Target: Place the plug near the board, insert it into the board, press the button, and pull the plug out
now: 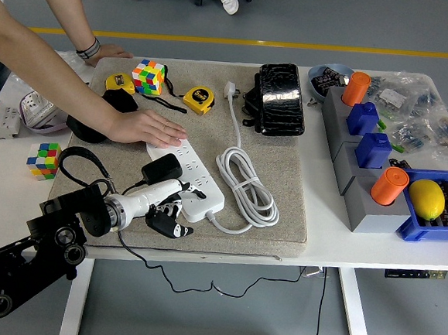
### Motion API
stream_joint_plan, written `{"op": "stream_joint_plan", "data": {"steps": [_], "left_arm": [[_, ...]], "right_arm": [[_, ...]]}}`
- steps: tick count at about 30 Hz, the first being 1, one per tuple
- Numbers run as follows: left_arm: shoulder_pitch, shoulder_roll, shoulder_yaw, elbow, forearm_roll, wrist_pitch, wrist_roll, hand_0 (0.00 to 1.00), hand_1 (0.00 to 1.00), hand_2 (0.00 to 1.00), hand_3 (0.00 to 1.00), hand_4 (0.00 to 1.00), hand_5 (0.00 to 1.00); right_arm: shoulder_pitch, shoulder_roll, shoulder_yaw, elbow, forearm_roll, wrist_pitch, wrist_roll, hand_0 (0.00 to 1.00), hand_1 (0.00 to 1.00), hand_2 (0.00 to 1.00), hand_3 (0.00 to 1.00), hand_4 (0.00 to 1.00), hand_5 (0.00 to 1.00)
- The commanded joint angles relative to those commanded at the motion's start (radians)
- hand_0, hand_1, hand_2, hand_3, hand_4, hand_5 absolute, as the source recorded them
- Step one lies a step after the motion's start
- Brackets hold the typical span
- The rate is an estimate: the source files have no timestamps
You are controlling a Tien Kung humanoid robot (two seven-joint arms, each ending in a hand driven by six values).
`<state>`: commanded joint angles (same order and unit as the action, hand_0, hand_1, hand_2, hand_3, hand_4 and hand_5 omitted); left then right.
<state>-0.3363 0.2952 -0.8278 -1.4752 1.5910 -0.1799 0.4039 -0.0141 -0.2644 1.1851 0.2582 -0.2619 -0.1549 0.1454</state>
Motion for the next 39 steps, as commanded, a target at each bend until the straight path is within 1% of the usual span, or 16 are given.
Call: {"op": "stream_joint_plan", "data": {"steps": [13,16,18,19,20,22,24,25,27,30,31,33,36,37,39], "left_arm": [[-0.003,-0.002,0.017,0.018,0.026,0.001,0.007,0.059,0.087,0.154,0.829,0.790,0.002],[0.000,-0.001,0.014,0.013,0.027,0.010,-0.007,0.059,0.087,0.154,0.829,0.790,0.002],[0.005,0.000,0.002,-0.002,0.018,0.036,-0.041,0.059,0.087,0.154,0.829,0.790,0.002],[0.006,0.001,-0.004,-0.009,0.013,0.045,-0.055,0.060,0.087,0.160,0.781,0.732,0.002],[0.007,0.002,-0.009,-0.014,0.009,0.051,-0.065,0.060,0.087,0.160,0.781,0.732,0.002],[0.013,0.005,-0.026,-0.026,-0.032,0.107,-0.134,0.060,0.087,0.160,0.781,0.732,0.002],[0.018,0.006,-0.038,-0.023,-0.076,0.151,-0.200,0.060,0.087,0.160,0.781,0.732,0.002],[0.021,0.005,-0.041,-0.015,-0.106,0.182,-0.243,0.140,0.086,0.200,0.614,0.738,0.081],[0.023,0.005,-0.044,0.001,-0.146,0.243,-0.321,0.140,0.086,0.200,0.614,0.738,0.081],[0.023,0.004,-0.040,0.026,-0.181,0.333,-0.419,0.140,0.086,0.200,0.614,0.738,0.081],[0.023,0.004,-0.039,0.033,-0.185,0.360,-0.444,0.201,0.204,0.308,0.544,0.838,0.180],[0.022,0.001,-0.040,0.049,-0.190,0.401,-0.476,0.201,0.204,0.308,0.544,0.838,0.180],[0.020,-0.005,-0.044,0.075,-0.190,0.442,-0.491,0.201,0.204,0.308,0.544,0.838,0.180],[0.020,-0.008,-0.047,0.086,-0.174,0.456,-0.491,0.381,0.485,0.533,0.547,0.899,0.242],[0.018,-0.013,-0.051,0.105,-0.118,0.475,-0.477,0.381,0.485,0.533,0.547,0.899,0.242]], "right_arm": [[0.002,0.003,0.005,0.000,-0.003,0.000,0.000,0.548,0.568,0.521,0.503,0.813,0.349],[0.002,0.003,0.009,0.001,-0.005,0.000,0.001,0.548,0.568,0.521,0.503,0.813,0.349],[0.002,0.003,0.010,0.001,-0.005,0.000,0.001,0.548,0.568,0.521,0.503,0.813,0.349],[0.002,0.004,0.009,0.000,-0.005,0.000,0.001,0.548,0.568,0.521,0.503,0.813,0.349],[0.001,0.004,0.009,0.000,-0.004,0.000,0.001,0.548,0.568,0.521,0.503,0.813,0.349],[0.001,0.004,0.009,0.000,-0.005,0.000,0.001,0.548,0.568,0.521,0.503,0.813,0.349],[0.000,0.004,0.009,0.000,-0.005,0.000,0.001,0.548,0.568,0.521,0.503,0.813,0.349],[0.000,0.005,0.008,0.000,-0.005,0.000,0.001,0.548,0.568,0.521,0.503,0.813,0.350],[0.002,0.005,0.007,0.000,-0.005,0.000,0.001,0.548,0.568,0.521,0.503,0.813,0.350],[0.002,0.006,0.009,0.000,-0.005,0.000,0.001,0.548,0.568,0.521,0.503,0.813,0.350],[0.002,0.006,0.009,0.001,-0.005,0.000,0.001,0.548,0.568,0.521,0.502,0.813,0.350],[0.002,0.005,0.009,0.000,-0.004,0.000,0.001,0.548,0.568,0.521,0.502,0.813,0.350],[0.002,0.005,0.008,0.000,-0.003,0.000,0.001,0.548,0.568,0.521,0.502,0.813,0.350],[0.002,0.005,0.009,0.000,-0.004,0.000,0.001,0.548,0.568,0.521,0.502,0.813,0.350],[0.002,0.004,0.008,0.001,-0.004,0.000,0.001,0.547,0.567,0.521,0.503,0.812,0.349]]}}
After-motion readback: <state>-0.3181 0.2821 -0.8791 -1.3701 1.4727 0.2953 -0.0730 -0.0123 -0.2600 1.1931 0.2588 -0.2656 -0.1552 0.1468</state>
